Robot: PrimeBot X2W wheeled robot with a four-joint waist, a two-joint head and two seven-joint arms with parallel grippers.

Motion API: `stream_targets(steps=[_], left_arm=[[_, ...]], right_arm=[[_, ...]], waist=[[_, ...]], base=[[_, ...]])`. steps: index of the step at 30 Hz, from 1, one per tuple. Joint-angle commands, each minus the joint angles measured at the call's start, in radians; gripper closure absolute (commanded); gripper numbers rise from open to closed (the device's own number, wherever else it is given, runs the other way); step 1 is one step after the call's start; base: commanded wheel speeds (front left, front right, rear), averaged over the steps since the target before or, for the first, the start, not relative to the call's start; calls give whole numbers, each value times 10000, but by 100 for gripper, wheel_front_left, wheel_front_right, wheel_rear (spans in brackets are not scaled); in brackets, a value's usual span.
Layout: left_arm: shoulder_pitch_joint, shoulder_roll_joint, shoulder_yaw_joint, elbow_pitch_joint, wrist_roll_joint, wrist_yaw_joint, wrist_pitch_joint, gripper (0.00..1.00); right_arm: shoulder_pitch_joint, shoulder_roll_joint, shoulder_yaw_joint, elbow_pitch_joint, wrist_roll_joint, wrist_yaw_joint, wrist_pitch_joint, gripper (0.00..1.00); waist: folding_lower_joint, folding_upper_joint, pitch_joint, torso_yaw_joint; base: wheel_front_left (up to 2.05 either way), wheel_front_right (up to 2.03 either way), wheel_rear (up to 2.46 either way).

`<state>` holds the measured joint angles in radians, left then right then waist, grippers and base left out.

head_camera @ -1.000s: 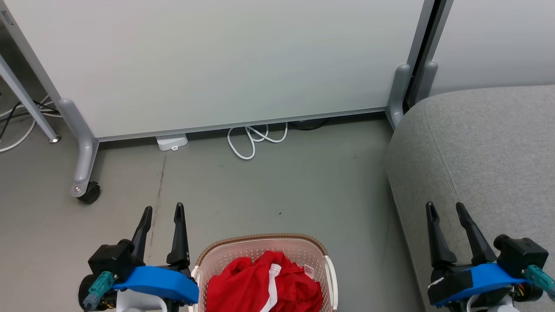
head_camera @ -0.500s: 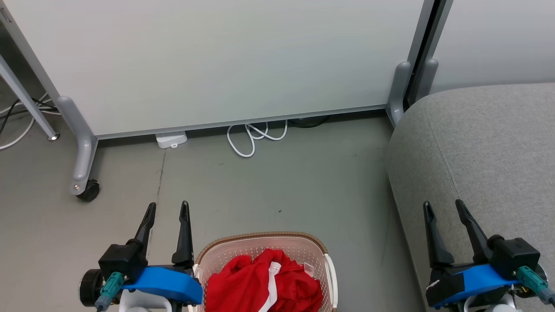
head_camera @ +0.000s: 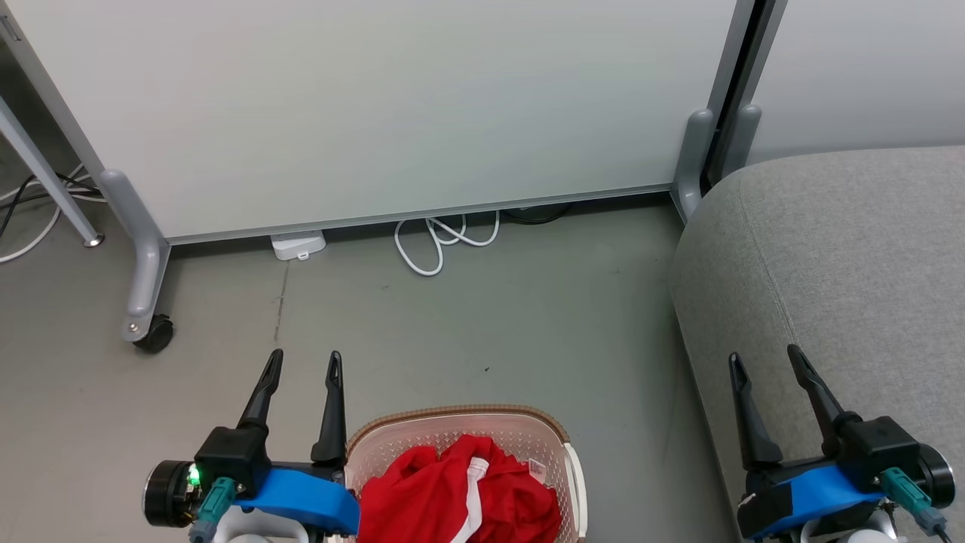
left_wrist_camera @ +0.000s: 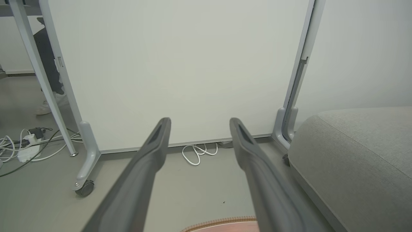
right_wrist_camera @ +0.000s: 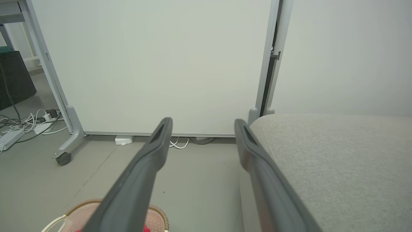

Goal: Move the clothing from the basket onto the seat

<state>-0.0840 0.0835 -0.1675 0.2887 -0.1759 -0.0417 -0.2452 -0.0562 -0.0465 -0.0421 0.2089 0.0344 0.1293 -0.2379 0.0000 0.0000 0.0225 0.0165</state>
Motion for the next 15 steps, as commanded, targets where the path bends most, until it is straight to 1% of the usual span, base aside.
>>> stream_targets(steps=[1,9,15], left_arm=[[-64,-6,-1,-3,221,-10,-75,0],[-50,-47,20,18,786,-24,-228,0],[2,-92,125,29,717,-50,-217,0]], right_arm=[[-25,-60,2,-22,-250,23,-77,0],[-22,-66,19,-40,-828,24,-228,0],[-23,-65,13,-6,-758,24,-222,0]], waist=[[0,0,-2,4],[0,0,23,31],[0,0,18,32]], base=[[0,0,0],[0,0,0],[0,0,0]])
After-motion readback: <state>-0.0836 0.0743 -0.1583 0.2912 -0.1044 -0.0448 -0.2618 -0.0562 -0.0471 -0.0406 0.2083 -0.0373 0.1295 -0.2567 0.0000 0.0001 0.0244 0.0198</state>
